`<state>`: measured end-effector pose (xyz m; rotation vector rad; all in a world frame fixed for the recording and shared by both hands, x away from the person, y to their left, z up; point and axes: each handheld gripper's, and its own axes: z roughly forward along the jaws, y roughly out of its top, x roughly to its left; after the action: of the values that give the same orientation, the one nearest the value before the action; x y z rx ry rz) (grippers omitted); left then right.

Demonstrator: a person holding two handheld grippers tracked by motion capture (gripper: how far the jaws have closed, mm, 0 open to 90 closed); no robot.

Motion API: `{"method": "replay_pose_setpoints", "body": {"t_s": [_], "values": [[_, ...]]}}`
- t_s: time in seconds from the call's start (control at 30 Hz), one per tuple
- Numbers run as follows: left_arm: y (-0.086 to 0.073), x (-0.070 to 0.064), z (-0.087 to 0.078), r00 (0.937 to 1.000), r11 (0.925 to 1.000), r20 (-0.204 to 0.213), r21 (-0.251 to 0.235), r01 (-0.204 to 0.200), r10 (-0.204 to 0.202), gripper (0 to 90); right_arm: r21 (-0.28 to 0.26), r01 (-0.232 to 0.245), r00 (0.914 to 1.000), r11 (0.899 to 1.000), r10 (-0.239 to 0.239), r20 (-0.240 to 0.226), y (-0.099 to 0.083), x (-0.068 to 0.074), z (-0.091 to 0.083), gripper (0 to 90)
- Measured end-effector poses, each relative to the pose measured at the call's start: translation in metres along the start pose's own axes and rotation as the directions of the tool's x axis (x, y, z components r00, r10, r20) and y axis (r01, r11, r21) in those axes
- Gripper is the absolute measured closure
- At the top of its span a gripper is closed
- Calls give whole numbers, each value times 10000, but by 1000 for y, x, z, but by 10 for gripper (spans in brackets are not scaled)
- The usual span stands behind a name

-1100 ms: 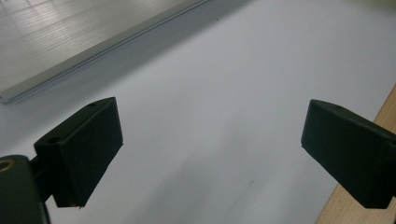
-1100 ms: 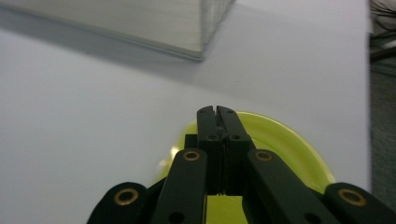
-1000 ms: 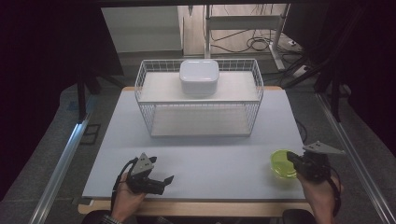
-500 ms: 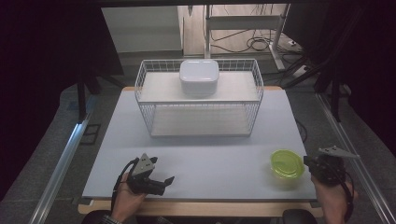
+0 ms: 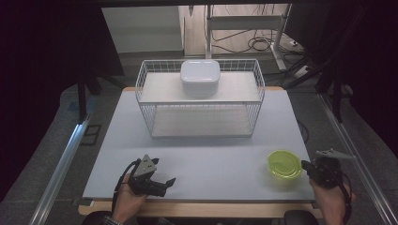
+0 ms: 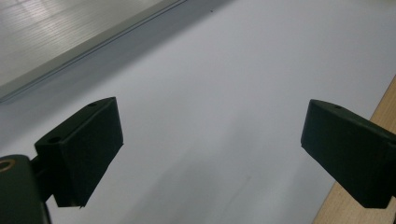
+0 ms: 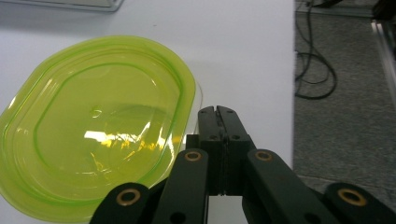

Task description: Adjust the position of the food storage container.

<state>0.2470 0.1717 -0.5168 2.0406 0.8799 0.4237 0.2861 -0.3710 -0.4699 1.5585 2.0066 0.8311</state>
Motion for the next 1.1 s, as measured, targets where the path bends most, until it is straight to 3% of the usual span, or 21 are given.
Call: {"method": "replay_pose_setpoints", "body": {"t_s": [0.23,0.47,0.63,0.77,0.83,0.97,1.1], "values": [[0,-1,1,10000,10000,25,35,-42,42,52,158,276,9986,9995,-268,-467,2,16,8,891],[0,-1,1,10000,10000,54,71,-49,49,52,212,238,9954,9995,-217,-935,4,29,12,891],[0,-2,2,10000,9999,51,92,-68,68,51,259,408,9902,9988,-369,-1347,6,42,15,892],[1,-3,2,9999,9999,75,107,-114,113,51,313,715,9806,9969,-645,-1851,6,58,18,891],[1,-3,2,9999,9999,75,111,-125,124,51,306,769,9798,9966,-698,-1875,6,60,18,892],[1,-3,1,9998,9998,58,116,-165,164,52,503,1031,9873,9934,-960,-1266,2,60,13,892],[0,-3,2,9998,9997,53,166,-185,184,53,612,980,9864,9933,-887,-1384,-7,60,8,892]]}}
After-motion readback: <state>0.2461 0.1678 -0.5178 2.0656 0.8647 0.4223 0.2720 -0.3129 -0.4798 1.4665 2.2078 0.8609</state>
